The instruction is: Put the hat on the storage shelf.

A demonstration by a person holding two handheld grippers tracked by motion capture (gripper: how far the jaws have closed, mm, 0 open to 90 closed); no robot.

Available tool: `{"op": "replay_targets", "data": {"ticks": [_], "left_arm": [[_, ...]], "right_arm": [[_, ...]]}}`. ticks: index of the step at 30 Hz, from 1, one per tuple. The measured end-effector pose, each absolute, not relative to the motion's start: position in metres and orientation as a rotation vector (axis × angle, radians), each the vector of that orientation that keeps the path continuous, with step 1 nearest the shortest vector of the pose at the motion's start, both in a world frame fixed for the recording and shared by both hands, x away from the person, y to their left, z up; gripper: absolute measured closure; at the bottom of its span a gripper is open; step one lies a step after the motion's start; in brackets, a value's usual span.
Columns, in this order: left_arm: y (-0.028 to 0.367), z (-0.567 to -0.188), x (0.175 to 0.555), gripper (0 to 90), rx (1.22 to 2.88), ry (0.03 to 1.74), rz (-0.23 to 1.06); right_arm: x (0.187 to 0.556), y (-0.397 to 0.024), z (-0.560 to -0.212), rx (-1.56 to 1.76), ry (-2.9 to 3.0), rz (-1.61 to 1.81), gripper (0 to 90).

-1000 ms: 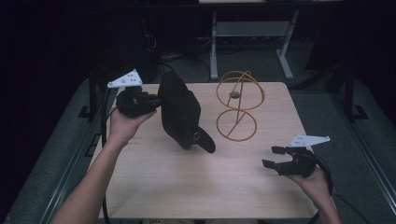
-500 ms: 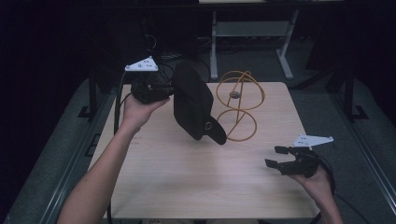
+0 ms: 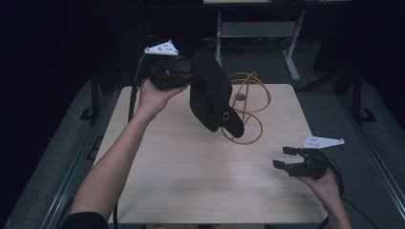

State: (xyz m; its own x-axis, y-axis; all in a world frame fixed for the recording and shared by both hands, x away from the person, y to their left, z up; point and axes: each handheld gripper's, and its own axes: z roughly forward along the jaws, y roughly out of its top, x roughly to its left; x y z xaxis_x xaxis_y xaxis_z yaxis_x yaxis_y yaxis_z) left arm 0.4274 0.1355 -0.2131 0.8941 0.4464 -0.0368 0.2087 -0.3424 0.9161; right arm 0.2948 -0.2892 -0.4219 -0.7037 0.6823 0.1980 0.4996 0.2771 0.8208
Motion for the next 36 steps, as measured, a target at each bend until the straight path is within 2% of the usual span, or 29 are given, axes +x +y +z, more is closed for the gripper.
{"op": "replay_targets", "data": {"ticks": [13, 26, 36], "left_arm": [[0.092, -0.195, 0.46, 85.7, 1.957, 0.449, 0.255], [0.042, -0.196, 0.486, 85.5, 2.028, 0.437, 0.218], [0.02, -0.201, 0.495, 85.4, 2.061, 0.446, 0.185]], "right_arm": [[0.297, -0.299, -0.42, 1.146, 2.288, 1.435, 24.7], [0.297, -0.303, -0.424, 1.162, 2.292, 1.43, 25.0], [0.297, -0.304, -0.424, 1.172, 2.283, 1.426, 25.0]]}}
